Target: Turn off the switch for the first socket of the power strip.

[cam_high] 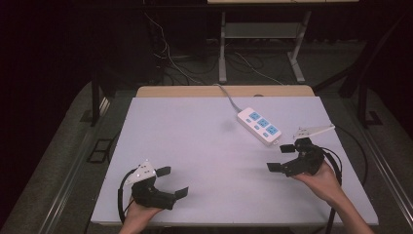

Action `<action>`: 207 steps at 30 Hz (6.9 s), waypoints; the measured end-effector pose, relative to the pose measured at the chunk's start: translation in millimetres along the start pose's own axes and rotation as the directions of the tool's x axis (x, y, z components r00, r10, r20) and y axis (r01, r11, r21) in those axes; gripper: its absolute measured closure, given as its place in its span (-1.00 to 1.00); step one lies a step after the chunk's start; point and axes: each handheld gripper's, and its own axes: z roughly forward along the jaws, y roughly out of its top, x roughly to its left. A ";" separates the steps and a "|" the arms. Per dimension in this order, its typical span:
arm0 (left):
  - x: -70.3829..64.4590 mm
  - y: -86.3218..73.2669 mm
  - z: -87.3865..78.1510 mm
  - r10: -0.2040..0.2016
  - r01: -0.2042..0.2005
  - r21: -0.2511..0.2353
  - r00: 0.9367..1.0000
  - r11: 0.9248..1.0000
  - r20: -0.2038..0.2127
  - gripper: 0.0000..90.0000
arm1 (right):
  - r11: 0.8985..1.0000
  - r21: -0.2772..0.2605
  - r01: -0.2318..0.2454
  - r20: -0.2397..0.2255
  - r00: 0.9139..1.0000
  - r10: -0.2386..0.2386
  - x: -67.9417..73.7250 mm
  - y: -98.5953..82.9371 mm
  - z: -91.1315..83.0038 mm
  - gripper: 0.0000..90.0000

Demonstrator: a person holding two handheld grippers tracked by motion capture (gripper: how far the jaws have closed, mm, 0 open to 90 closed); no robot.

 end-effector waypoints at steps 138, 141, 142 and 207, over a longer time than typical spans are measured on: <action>4.7 -1.5 0.5 -0.003 0.003 0.015 1.000 1.000 0.014 -1.00 | 0.984 -0.052 -0.173 0.103 0.979 0.178 -126.7 99.5 98.0 0.99; 4.8 -1.5 0.5 -0.003 0.003 0.016 1.000 1.000 0.014 -1.00 | 0.982 -0.049 -0.180 0.100 0.978 0.184 -128.3 97.9 102.0 0.99; 4.8 -1.6 0.5 -0.003 0.003 0.016 1.000 1.000 0.013 -1.00 | 0.982 -0.049 -0.180 0.100 0.978 0.184 -128.3 97.9 102.0 0.99; 5.6 -2.5 2.4 0.001 -0.001 0.030 1.000 1.000 0.018 -1.00 | 0.987 0.006 -0.161 0.129 0.979 0.159 -128.6 86.7 128.8 1.00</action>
